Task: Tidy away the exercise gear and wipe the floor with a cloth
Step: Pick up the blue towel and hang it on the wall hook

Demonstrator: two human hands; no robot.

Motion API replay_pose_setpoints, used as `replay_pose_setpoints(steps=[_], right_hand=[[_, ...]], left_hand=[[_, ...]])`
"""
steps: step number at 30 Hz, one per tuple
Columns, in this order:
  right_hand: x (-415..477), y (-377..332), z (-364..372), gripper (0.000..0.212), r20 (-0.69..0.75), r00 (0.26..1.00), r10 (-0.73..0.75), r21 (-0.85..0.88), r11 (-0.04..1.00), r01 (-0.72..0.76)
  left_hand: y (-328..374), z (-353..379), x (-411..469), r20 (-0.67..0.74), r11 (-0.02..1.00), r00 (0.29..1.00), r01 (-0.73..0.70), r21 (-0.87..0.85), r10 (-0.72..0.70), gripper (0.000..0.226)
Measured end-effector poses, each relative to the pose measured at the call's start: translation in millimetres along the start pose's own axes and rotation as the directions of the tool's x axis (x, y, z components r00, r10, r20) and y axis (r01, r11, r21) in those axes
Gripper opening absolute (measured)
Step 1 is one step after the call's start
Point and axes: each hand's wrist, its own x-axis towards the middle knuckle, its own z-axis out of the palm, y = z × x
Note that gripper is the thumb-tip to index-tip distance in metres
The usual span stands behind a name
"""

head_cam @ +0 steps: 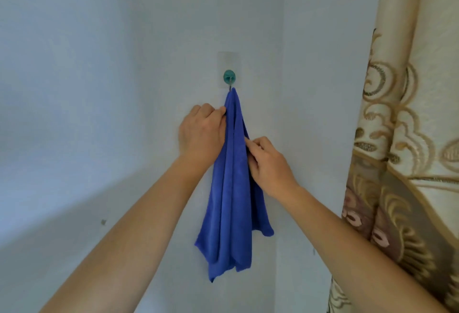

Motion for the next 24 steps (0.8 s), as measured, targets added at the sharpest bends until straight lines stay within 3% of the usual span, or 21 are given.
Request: replay_pose_setpoints(steps=[4,9,11,14,18,21,24], right_hand=[[-25,1,-6,0.036,0.066,0.997,0.051,-0.037,0.998,-0.049],[-77,-15,-1,0.039,-0.124,0.99,0.064,-0.055,0.996,-0.072],[-113,-23,20,0.043,-0.134,0.99,0.05,-0.028,0.998,-0.054],[-175,-46,59,0.052,-0.022,0.999,0.048,0.055,0.997,-0.047],[-247,-99,107,0.057,0.239,0.971,0.01,0.19,0.98,-0.057],[-283,-151,132,0.062,0.406,0.908,-0.107,0.285,0.958,-0.014],[-289,-214,146,0.065,0.431,0.872,-0.231,0.385,0.921,0.054]], left_hand=[[0,-22,-36,0.107,0.999,0.994,0.018,-0.029,-0.014,0.017],[5,-93,-141,0.234,0.963,0.943,0.198,0.184,-0.238,0.042],[6,-126,-188,0.283,0.933,0.903,0.254,0.254,-0.323,0.048],[8,-177,-256,0.369,0.86,0.798,0.336,0.384,-0.477,0.055],[20,-260,-336,0.438,0.734,0.627,0.347,0.583,-0.644,0.058],[29,-328,-371,0.392,0.614,0.534,0.337,0.713,-0.749,0.06],[29,-395,-375,0.281,0.488,0.514,0.327,0.809,-0.81,0.062]])
